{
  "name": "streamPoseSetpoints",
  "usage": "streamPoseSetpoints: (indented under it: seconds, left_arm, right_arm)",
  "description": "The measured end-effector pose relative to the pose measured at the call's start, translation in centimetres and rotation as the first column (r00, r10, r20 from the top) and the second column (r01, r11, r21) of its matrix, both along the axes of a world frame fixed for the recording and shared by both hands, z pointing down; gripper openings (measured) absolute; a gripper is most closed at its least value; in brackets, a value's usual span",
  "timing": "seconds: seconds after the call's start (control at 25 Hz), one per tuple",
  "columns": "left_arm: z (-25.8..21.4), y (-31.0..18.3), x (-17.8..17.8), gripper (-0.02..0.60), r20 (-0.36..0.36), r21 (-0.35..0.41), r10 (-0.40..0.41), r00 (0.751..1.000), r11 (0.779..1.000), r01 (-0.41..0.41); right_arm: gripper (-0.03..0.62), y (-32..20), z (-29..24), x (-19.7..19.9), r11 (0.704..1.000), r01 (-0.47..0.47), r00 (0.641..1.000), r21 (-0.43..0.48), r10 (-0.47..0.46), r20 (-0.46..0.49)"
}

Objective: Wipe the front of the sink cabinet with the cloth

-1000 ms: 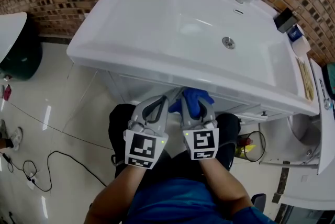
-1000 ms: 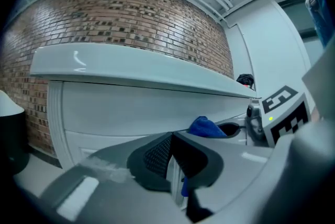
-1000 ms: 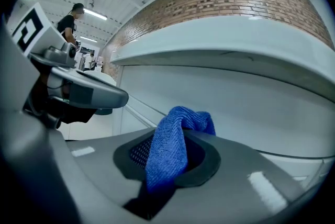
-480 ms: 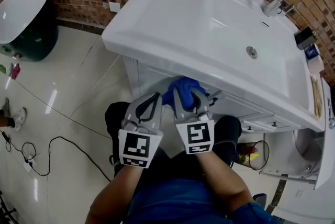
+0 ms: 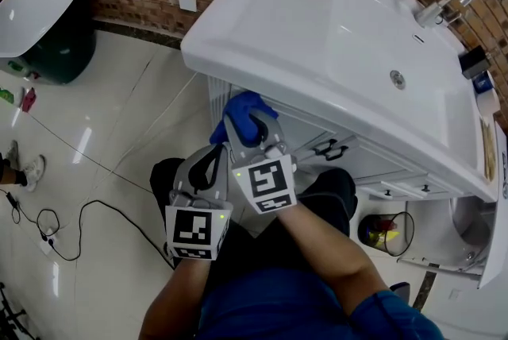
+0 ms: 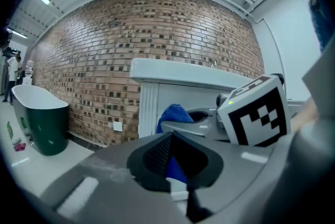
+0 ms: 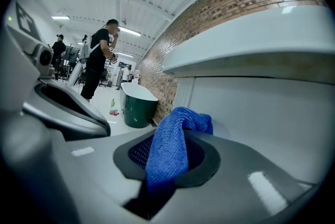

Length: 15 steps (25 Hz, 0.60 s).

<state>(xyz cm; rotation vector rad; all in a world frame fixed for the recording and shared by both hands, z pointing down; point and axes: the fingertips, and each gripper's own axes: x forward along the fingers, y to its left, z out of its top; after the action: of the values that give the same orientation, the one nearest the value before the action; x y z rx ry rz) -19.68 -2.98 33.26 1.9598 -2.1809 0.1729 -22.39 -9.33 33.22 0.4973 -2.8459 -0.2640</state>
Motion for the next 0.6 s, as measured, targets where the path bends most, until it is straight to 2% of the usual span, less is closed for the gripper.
streamPoseSetpoints:
  seconds: [0.32,0.6]
  left_arm:
    - [0.4,2.8,-3.1,0.002,-0.036,0.003,-0.082,0.996,0.997,0.082]
    - [0.2,3.0,-3.0,0.003,-0.040,0.013,-0.068,0.997,0.998,0.068]
  right_arm:
    - [0.075,0.7,1.4,-4.4,0.999,0.035,0.999,0.005,-0.035,-0.014]
    - [0.075,1.1,1.8,-4.3,0.999,0.039,0.999,-0.013,-0.039,-0.017]
